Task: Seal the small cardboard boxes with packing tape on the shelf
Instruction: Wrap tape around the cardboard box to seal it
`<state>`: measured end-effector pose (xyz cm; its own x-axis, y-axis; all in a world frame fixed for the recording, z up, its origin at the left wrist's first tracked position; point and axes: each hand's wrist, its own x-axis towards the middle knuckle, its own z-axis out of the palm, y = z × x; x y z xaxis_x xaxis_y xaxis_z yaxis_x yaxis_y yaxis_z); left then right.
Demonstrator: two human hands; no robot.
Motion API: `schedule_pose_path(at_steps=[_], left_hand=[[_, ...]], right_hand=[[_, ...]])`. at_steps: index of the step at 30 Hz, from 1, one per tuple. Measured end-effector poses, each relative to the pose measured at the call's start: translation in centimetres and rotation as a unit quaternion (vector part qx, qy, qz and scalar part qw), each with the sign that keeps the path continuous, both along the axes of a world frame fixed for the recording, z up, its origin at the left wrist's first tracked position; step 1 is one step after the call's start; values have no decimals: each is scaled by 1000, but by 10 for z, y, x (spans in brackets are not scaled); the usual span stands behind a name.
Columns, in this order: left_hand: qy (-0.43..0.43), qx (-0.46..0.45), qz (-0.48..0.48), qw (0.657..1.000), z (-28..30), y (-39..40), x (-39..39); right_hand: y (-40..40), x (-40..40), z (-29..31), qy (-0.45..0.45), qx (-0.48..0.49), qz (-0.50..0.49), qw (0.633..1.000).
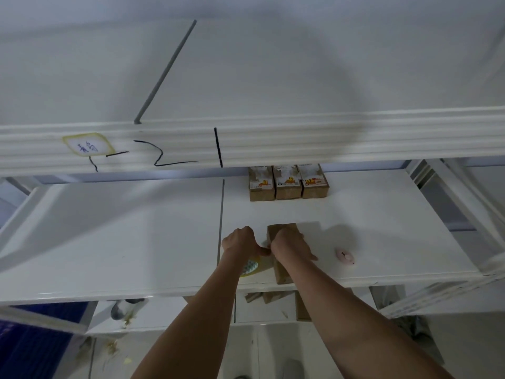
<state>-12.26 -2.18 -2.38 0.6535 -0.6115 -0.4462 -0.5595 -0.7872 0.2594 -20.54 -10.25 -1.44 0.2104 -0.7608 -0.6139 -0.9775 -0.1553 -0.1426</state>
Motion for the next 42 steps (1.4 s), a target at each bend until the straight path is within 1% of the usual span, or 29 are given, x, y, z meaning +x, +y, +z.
schedule_pose_path(at_steps=[1,3,5,7,10,15,18,21,25,27,31,34,37,42], left_hand=[[6,-6,-3,1000,0,2,0],[26,-15,-16,999,0,5,4],[64,-29,-28,997,0,8,12],[94,-43,-35,994,1,13,22],[116,-60,-39,991,6,24,33],[102,-86,-29,991,7,27,33],[89,-91,-38,991,6,23,29],[80,-94,-35,992,4,23,30],[86,-91,-24,992,3,26,32],[90,-91,-15,992,2,26,32],[91,-97,7,991,0,24,31],[98,-89,13,991,-2,24,34],[103,-85,16,991,-3,22,37],[86,-81,11,993,-2,20,34]], right_hand=[[0,1,-1,-19,-3,2,1000],[-2,1,-5,-20,-18,-14,1000],[-4,1,-10,-36,-32,-22,999],[-3,1,-19,-48,-41,-21,998],[-7,1,-38,-49,-46,-27,997],[-11,2,-43,-46,-4,-23,999],[-22,9,-62,-45,9,-32,998],[-3,1,-32,-23,20,-55,998],[9,-6,-14,-32,-1,-60,998],[6,-3,-24,-42,-5,-62,997],[2,1,-35,-47,-13,-41,998],[1,-2,-40,-67,-25,-26,997],[1,-5,-41,-77,-27,-32,996],[2,-5,-44,-94,-32,-50,994]])
